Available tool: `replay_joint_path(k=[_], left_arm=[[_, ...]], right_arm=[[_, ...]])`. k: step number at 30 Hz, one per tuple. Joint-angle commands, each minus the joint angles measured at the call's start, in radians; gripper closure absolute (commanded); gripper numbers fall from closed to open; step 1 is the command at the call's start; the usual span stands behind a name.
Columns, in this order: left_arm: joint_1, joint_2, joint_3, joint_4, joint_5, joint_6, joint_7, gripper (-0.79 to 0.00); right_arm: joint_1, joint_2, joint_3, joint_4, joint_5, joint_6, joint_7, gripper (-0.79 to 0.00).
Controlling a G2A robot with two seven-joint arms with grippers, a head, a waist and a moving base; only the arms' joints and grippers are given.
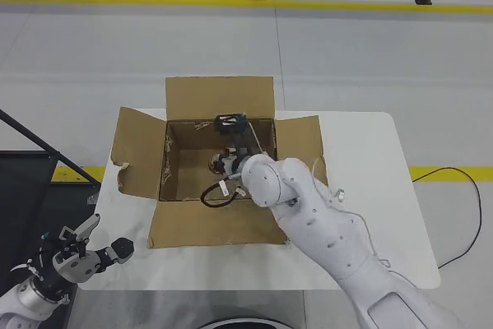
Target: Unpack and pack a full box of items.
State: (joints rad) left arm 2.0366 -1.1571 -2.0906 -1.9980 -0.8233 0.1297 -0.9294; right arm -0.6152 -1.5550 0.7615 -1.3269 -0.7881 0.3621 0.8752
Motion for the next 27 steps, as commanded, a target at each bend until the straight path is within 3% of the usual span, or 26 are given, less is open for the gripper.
replay_joint_path(k=[1, 4, 12, 23, 24, 27], left_arm=[[0.0, 0.0, 0.0, 0.0, 0.0, 0.0, 0.0, -0.785], [0.0, 0.0, 0.0, 0.0, 0.0, 0.0, 0.0, -0.785], [0.0, 0.0, 0.0, 0.0, 0.0, 0.0, 0.0, -0.785], [0.0, 0.0, 0.0, 0.0, 0.0, 0.0, 0.0, -0.785], [0.0, 0.0, 0.0, 0.0, 0.0, 0.0, 0.0, -0.785], [0.0, 0.0, 0.0, 0.0, 0.0, 0.0, 0.0, -0.785]], right_arm=[[0.016, -0.018, -0.021, 0.073, 0.057, -0.009, -0.021, 0.0], [0.063, -0.045, -0.079, 0.188, 0.02, -0.004, -0.059, 0.0], [0.129, -0.106, -0.112, 0.394, 0.091, -0.021, -0.138, 0.0], [0.178, -0.161, -0.162, 0.528, 0.058, -0.051, -0.164, 0.0], [0.183, -0.164, -0.164, 0.536, 0.051, -0.051, -0.164, -0.009], [0.189, -0.174, -0.169, 0.551, 0.042, -0.057, -0.16, -0.185]])
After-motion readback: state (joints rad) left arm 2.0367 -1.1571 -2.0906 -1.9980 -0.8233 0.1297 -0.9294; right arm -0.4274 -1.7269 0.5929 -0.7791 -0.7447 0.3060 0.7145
